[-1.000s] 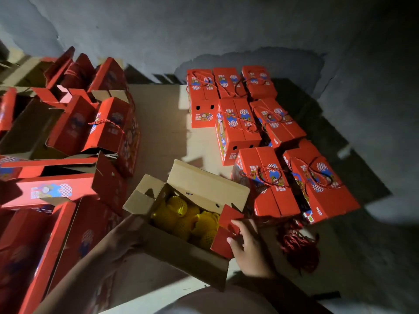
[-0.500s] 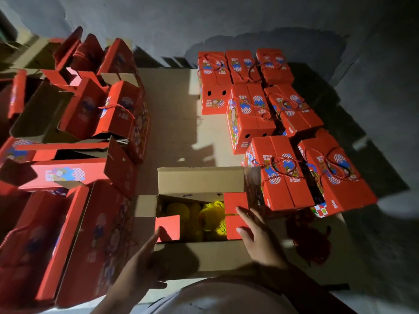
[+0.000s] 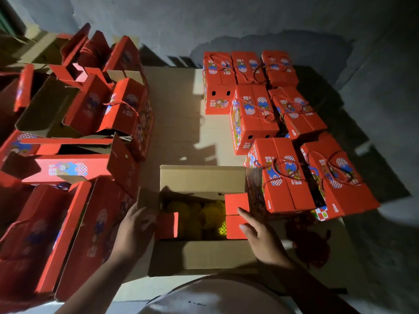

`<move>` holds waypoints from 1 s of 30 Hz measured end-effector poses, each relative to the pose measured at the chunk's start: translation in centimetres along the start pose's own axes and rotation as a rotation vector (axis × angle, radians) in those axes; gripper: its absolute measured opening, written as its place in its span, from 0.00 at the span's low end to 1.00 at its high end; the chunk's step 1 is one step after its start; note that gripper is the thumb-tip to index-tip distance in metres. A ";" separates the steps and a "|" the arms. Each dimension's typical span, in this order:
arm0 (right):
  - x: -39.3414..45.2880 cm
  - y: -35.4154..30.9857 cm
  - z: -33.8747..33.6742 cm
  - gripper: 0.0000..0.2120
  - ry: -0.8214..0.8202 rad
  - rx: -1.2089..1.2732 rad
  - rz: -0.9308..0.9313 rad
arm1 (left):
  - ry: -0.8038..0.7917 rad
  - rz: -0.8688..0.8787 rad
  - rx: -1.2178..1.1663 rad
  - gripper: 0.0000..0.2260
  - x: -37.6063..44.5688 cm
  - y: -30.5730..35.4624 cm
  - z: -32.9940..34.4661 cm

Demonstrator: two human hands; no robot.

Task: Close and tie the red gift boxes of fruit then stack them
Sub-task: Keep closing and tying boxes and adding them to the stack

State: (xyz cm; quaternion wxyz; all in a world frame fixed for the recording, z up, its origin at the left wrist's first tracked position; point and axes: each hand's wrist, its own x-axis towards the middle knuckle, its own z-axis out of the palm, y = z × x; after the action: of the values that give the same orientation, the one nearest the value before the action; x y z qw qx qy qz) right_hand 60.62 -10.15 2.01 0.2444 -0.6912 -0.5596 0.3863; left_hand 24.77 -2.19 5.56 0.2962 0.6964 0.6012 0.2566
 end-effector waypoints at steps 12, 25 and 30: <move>-1.5 1.4 -1.6 0.44 -0.074 -0.417 -0.184 | -0.492 0.285 0.453 0.38 -1.3 -2.0 -0.2; -2.5 -1.2 -1.5 0.18 0.125 0.011 -0.080 | -0.328 0.162 0.155 0.34 -0.7 -1.0 -0.3; -0.4 -1.9 -0.5 0.26 0.237 -0.012 0.031 | -0.160 0.049 0.158 0.35 0.1 0.2 0.8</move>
State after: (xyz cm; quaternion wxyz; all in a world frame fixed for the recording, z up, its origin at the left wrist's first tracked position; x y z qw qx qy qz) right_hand 59.87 -9.98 3.91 0.2988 -0.7421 -0.5182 0.3024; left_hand 25.54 -2.24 5.14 0.2810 0.7504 0.5768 0.1588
